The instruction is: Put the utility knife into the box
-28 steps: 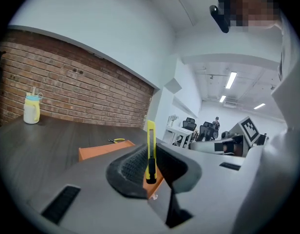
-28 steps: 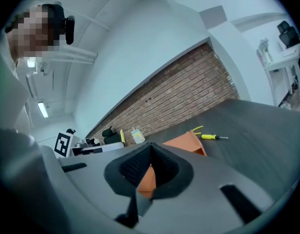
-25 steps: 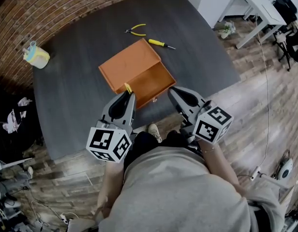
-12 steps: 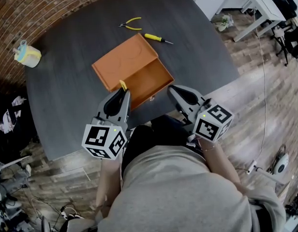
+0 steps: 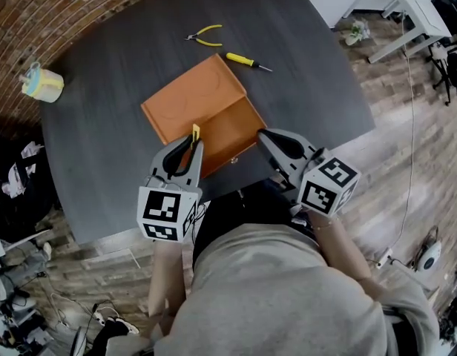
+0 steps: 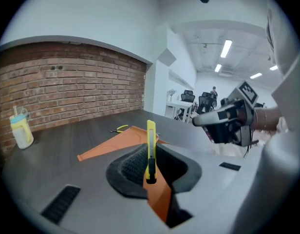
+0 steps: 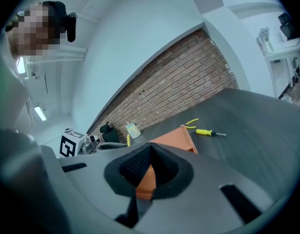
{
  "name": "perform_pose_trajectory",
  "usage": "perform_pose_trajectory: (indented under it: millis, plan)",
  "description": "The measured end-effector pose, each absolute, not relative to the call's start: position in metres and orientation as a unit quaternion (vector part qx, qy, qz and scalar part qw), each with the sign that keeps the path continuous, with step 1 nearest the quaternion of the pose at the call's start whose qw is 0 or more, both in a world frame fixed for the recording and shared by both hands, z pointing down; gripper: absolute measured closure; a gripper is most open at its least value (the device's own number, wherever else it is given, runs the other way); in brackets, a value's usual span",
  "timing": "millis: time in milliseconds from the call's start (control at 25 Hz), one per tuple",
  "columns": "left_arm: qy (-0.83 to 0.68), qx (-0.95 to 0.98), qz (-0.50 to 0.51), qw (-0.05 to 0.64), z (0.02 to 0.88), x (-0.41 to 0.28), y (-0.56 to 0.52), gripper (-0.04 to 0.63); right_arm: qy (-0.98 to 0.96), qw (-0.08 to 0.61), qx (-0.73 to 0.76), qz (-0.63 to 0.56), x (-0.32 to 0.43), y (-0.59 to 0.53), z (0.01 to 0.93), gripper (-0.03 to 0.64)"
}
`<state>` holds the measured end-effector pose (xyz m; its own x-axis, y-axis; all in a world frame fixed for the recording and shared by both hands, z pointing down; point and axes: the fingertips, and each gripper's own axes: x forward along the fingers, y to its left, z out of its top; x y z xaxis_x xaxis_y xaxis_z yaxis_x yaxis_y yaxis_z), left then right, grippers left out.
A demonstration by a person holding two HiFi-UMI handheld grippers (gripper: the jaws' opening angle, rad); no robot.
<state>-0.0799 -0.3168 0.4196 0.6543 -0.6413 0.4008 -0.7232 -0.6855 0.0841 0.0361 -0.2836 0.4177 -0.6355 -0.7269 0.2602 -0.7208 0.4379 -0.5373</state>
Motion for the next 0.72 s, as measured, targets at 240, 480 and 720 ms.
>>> perform_pose_trajectory:
  millis: [240, 480, 720]
  plan:
    - [-0.323, 0.902, 0.278, 0.061, 0.449, -0.063, -0.323, 0.53, 0.837, -0.003, -0.434, -0.332, 0.051, -0.284, 0.431, 0.612]
    - [-0.288, 0.901, 0.321, 0.06, 0.47, -0.045, -0.329, 0.53, 0.829, -0.013, -0.437, -0.349, 0.06, -0.283, 0.442, 0.612]
    - [-0.23, 0.892, 0.38, 0.083, 0.502, -0.023, -0.321, 0.531, 0.824, -0.014, -0.437, -0.36, 0.065, -0.286, 0.449, 0.612]
